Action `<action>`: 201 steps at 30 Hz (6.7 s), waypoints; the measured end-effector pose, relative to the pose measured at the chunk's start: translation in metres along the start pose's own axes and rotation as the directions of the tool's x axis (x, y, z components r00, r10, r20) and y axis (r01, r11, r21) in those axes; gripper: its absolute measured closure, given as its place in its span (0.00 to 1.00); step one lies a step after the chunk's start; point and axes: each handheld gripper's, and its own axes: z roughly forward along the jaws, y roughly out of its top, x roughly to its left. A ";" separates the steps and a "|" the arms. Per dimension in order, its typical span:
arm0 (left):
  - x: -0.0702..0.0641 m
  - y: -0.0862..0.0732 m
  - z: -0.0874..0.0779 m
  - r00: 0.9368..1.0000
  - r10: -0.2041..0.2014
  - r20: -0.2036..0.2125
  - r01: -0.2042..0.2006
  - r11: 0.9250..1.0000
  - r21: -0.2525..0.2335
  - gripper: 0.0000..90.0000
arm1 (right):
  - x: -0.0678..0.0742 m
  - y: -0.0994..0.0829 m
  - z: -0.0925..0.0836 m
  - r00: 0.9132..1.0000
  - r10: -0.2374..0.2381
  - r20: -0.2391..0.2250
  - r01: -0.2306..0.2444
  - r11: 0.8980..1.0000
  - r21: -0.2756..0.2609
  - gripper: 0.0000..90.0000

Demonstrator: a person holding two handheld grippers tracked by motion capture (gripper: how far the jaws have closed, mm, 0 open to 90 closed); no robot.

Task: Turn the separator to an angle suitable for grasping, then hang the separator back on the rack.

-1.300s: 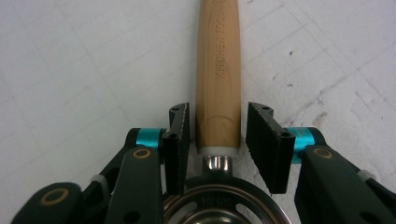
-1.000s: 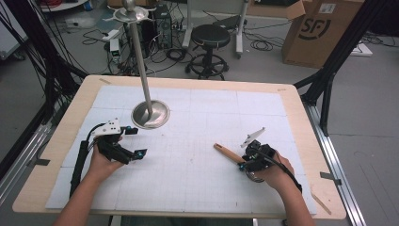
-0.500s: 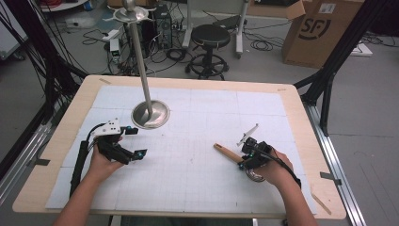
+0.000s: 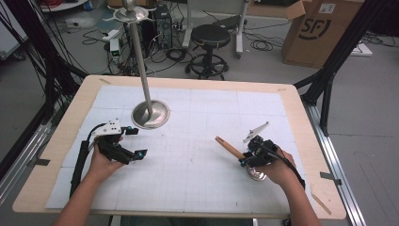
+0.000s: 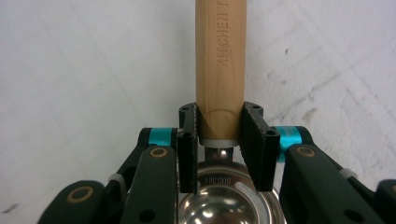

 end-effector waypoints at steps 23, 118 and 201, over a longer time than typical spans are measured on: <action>-0.001 0.001 -0.002 1.000 0.003 0.005 -0.003 1.000 -0.003 0.02 | 0.006 0.021 -0.039 0.994 -0.069 -0.085 0.037 0.941 -0.336 0.77; 0.000 0.003 -0.003 1.000 0.003 0.004 -0.003 0.999 -0.047 0.02 | -0.011 0.228 -0.112 0.964 -0.251 -0.092 0.146 0.781 -0.607 0.77; 0.000 0.003 -0.004 1.000 0.012 0.010 -0.012 1.000 -0.026 0.02 | 0.005 0.313 -0.069 0.969 -0.235 -0.071 0.169 0.847 -0.505 0.76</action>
